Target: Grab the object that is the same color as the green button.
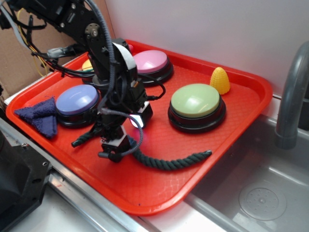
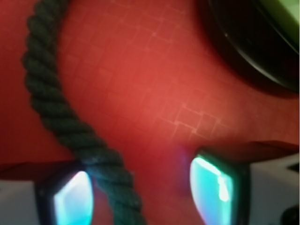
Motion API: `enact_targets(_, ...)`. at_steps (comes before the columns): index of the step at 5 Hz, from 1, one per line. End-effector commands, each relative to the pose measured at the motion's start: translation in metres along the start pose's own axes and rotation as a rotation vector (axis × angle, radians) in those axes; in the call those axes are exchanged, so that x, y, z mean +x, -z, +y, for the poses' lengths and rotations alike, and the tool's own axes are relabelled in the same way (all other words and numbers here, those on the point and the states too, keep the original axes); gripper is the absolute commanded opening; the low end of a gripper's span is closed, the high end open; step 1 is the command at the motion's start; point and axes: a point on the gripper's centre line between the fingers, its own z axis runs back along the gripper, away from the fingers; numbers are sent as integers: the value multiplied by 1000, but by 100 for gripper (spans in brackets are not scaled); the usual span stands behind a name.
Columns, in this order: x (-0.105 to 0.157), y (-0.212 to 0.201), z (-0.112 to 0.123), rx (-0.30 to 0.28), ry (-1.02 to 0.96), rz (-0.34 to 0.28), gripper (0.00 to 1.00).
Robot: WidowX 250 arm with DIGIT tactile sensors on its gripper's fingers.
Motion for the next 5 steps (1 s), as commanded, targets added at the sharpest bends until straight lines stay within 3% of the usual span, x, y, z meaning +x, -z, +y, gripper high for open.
enact_targets(1,-23,5,2,-15,-75,46,0)
enact_targets(3,-25,4,8,0,-139,107,0)
enact_targets(4,-22,-5,7,-34,-273,122,0)
enact_targets(5,-21,-34,8,-94,-508,91,0)
